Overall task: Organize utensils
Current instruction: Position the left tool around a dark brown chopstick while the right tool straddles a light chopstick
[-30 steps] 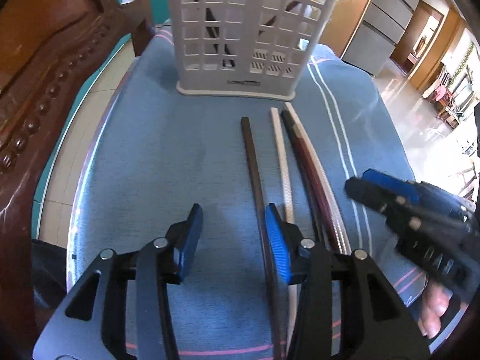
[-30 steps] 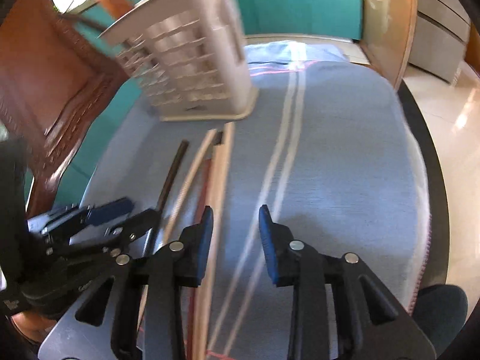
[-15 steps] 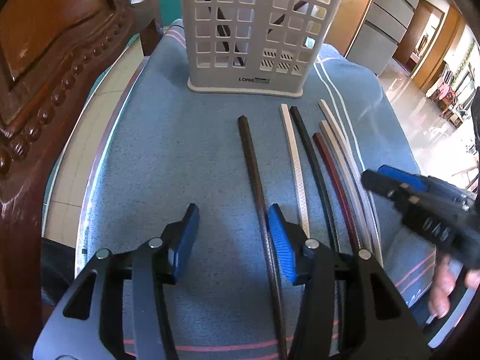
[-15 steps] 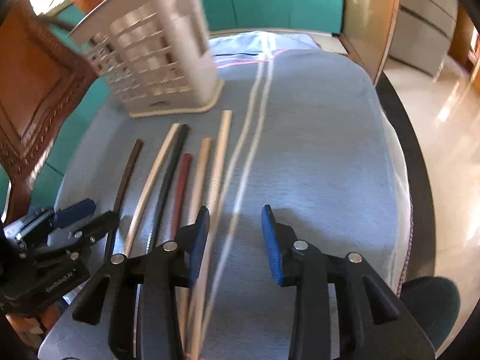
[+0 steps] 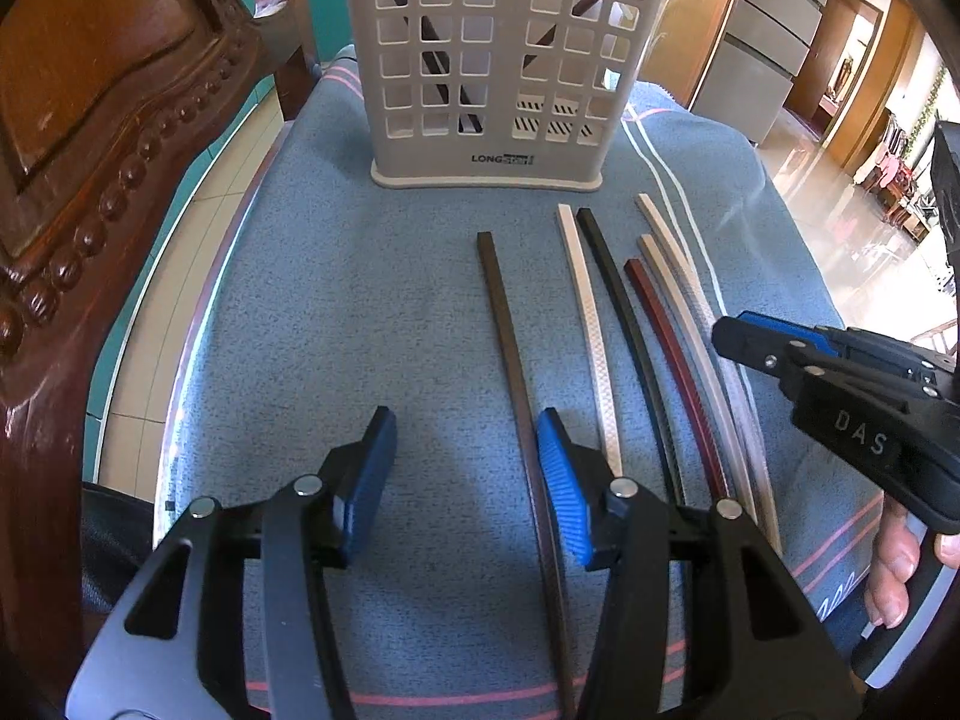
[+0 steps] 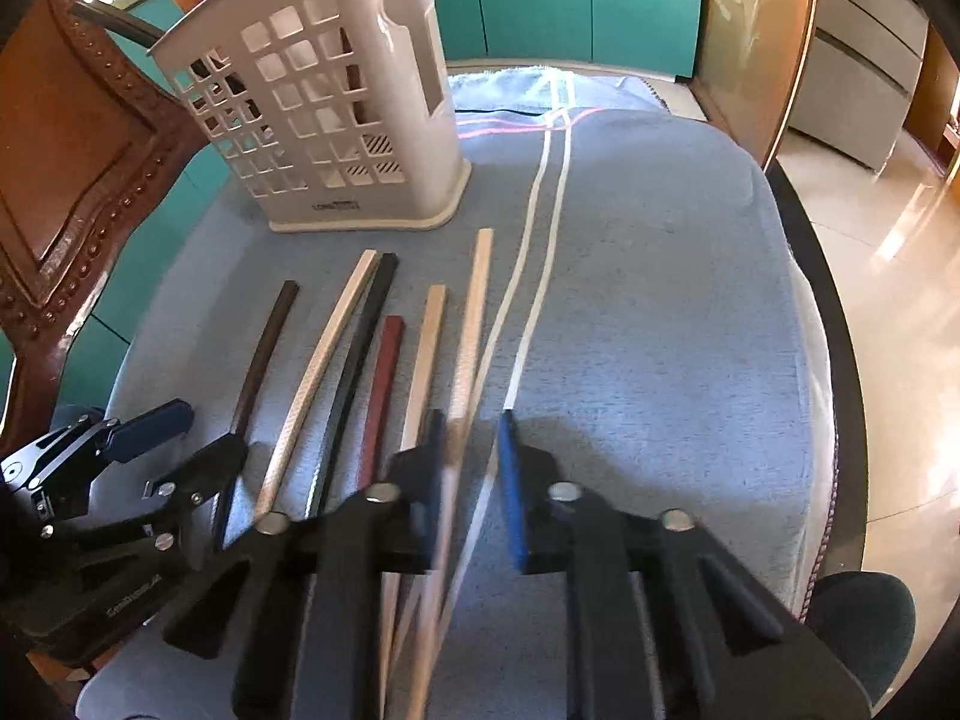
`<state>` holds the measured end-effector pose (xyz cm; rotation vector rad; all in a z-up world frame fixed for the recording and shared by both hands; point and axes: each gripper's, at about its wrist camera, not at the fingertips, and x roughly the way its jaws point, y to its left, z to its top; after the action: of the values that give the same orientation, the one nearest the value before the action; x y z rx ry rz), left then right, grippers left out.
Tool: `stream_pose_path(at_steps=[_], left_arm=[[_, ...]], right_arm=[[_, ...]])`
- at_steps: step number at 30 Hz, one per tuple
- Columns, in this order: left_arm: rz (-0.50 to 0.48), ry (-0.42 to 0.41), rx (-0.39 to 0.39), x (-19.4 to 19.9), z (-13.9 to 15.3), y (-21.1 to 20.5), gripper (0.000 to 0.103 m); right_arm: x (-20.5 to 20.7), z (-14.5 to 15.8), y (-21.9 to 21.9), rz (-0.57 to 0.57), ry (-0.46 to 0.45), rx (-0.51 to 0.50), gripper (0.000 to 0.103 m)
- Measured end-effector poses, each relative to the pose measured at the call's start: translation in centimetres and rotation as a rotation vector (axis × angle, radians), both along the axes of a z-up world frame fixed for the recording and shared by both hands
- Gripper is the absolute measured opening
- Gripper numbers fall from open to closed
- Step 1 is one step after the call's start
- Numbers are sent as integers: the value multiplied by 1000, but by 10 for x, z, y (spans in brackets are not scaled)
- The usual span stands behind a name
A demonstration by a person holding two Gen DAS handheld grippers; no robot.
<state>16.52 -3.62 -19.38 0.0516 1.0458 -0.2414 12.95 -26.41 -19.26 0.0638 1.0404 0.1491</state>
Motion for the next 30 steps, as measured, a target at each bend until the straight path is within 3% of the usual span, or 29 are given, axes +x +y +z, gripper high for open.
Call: stream_pose_path(at_steps=[6,18,26,30], left_arm=[[-3,-2,-1,-1,1,2,52],[-12,-8,23,-1,1,-4,57],[-14,-16,30,-2,0,-4,58],[-15,-18,32,-1,0,-5,58]], right_arm=[[-7,4,-14,-25,52,-9,8],[4,3,-20,-48,10,-34,11],[8,0,-26,-79,11,-27,26],[7,-2,-29,-88,15,-15,29]])
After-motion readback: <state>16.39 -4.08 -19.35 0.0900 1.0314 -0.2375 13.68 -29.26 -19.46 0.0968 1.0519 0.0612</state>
